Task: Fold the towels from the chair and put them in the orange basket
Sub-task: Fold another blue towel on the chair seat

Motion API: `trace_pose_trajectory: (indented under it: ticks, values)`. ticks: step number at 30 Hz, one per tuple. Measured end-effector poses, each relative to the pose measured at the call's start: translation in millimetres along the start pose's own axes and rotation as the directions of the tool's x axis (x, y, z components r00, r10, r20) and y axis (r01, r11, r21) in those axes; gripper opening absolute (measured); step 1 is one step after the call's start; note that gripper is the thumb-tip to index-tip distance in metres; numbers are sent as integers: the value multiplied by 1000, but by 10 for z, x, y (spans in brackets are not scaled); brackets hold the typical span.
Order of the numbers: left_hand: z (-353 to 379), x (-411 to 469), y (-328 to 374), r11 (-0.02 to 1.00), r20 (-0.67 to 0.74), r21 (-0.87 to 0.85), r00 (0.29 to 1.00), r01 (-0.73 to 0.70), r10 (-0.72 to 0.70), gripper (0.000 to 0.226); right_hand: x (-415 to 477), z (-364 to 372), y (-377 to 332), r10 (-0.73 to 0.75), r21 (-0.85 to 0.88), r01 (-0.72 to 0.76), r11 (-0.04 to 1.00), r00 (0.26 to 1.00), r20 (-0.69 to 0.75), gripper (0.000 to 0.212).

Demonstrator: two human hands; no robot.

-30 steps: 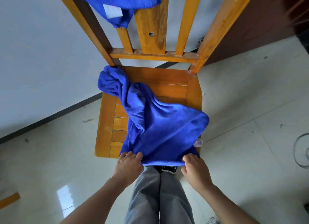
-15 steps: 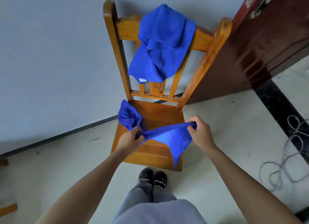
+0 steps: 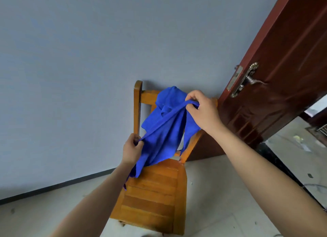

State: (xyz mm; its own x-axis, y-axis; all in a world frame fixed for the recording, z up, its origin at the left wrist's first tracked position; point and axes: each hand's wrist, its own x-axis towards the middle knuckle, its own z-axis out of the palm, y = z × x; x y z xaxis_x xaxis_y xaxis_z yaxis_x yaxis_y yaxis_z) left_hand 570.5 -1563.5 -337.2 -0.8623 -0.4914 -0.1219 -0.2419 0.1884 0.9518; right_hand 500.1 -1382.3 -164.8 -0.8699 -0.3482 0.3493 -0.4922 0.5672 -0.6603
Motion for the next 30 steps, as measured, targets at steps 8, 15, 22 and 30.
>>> trace_pose_trajectory:
  ticks: [8, 15, 22, 30]
  values:
    - [15, -133, -418, 962, 17, 86, 965, 260, -262, 4, 314, -131, -263, 71, 183, -42, 982, 986, -151, 32]
    - [-359, -218, -381, 977, -11, 7, 977, 211, -211, 12, 146, -64, 579, 301, -58, -320, 946, 928, -218, 15]
    - [-290, -206, -28, 966, 163, 256, 987, -31, -11, 20, -554, 855, 813, 411, -280, -314, 907, 800, 438, 33]
    - [-90, -169, -3, 923, -53, 150, 935, 354, -350, 17, -1409, 1793, 512, 284, 52, -553, 832, 504, 815, 30]
